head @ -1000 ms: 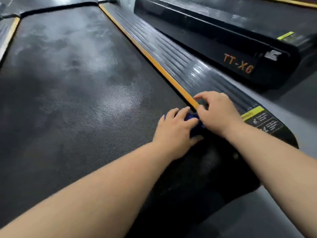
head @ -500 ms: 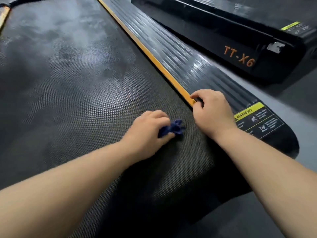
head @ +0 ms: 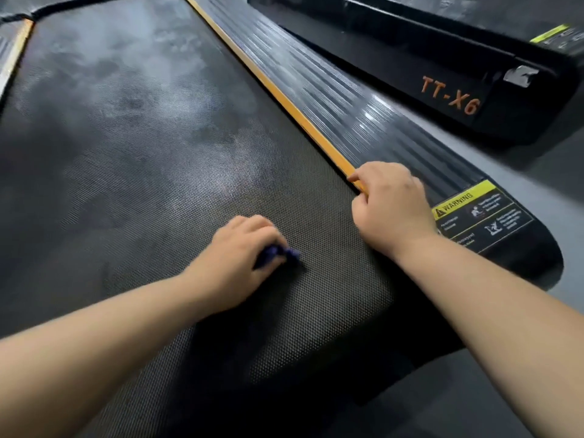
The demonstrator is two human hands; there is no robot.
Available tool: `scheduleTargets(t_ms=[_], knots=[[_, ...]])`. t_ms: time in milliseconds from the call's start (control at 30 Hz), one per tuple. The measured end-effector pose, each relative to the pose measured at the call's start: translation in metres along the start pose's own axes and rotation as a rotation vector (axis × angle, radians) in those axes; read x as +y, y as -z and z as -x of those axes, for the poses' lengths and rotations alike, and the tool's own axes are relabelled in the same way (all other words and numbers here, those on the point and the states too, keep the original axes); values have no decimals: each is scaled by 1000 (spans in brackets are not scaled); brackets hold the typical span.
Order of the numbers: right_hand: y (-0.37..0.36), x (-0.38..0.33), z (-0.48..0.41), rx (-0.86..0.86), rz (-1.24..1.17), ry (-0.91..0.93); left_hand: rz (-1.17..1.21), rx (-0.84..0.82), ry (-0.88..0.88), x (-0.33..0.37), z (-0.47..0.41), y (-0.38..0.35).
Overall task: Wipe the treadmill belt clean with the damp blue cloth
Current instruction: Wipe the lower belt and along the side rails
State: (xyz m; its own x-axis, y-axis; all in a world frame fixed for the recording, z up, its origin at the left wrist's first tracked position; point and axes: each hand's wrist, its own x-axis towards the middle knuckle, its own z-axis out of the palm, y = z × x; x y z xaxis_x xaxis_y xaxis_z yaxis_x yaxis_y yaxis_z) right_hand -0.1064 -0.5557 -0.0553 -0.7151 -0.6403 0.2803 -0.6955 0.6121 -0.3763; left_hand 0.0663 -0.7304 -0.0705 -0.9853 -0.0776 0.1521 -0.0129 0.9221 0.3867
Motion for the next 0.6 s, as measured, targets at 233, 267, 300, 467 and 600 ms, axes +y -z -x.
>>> scheduleTargets(t_ms=[233,267,300,467,600], knots=[[-25,-27,8,-166,45,104,-172,216,652,-46,-80,14],[-26,-27,9,-165,53,108,-137,206,563,-28,-82,4],[-26,-26,9,-162,52,108,-87,189,438,-9,-74,-4],[-24,-26,14,-194,12,90,88,51,85,9,25,12],[-23,-27,14,-179,-4,83,-117,68,582,-36,5,36]])
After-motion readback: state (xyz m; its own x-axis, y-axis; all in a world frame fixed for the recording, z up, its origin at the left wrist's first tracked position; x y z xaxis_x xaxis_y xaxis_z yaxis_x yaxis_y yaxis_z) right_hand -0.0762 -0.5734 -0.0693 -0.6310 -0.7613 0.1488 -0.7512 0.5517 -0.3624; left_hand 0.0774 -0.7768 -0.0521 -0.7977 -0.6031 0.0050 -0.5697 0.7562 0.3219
